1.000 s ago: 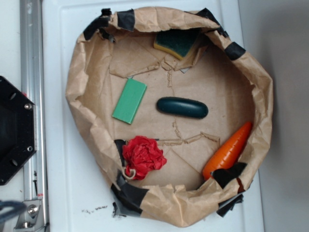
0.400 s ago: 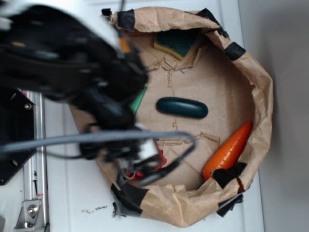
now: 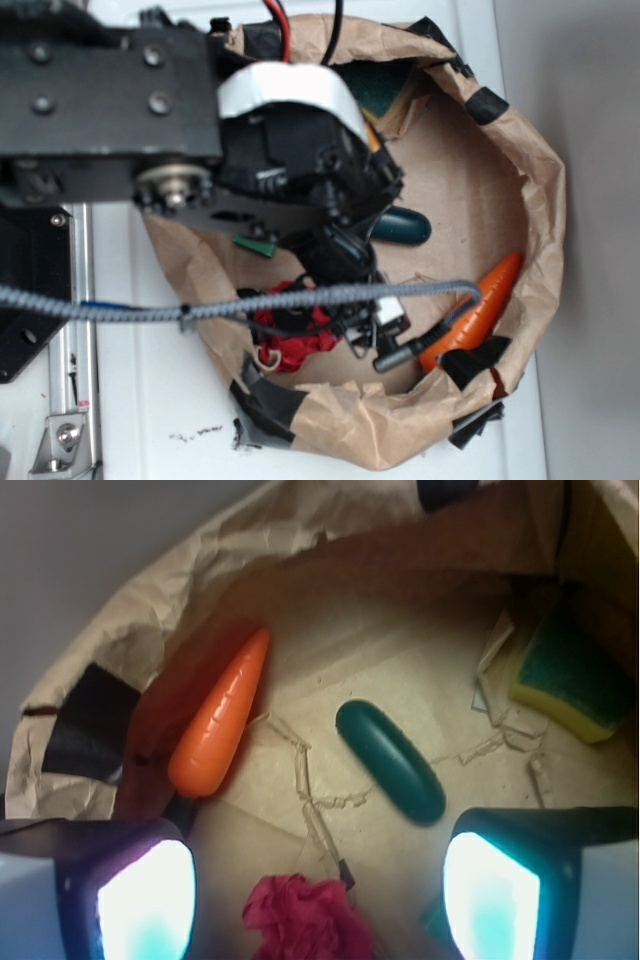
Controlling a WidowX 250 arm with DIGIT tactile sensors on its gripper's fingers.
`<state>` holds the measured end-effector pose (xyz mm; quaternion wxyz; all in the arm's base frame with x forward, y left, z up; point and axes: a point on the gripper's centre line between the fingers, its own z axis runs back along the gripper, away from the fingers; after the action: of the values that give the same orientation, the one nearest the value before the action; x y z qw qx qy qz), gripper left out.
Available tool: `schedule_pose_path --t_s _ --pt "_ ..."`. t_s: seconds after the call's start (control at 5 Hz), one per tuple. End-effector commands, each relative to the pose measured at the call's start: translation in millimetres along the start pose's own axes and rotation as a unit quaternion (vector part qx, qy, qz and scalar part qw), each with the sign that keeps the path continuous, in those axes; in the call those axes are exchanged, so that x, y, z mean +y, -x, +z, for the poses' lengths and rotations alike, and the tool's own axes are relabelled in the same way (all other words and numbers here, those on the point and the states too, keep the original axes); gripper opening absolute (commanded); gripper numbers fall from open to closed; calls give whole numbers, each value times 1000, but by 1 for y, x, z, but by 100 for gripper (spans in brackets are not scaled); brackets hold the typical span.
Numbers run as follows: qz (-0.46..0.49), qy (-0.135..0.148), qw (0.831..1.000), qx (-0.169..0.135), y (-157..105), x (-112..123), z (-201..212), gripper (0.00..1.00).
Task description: Grab the carrot.
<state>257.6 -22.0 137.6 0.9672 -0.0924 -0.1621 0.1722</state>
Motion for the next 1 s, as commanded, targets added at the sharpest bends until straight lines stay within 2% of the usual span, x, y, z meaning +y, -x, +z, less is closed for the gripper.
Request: schedule_pose_path --t_s 0.0,0.2,0.4,0.6,0.8 --pt "-3 14 1000 -24 -15 -8 14 100" --pt "-8 20 999 -26 -21 5 -33 100" --pt "10 44 999 -21 -28 -3 -56 100" --pt "26 44 999 -13 -28 -17 -71 100" --pt "10 61 998 -18 -27 -40 -74 100"
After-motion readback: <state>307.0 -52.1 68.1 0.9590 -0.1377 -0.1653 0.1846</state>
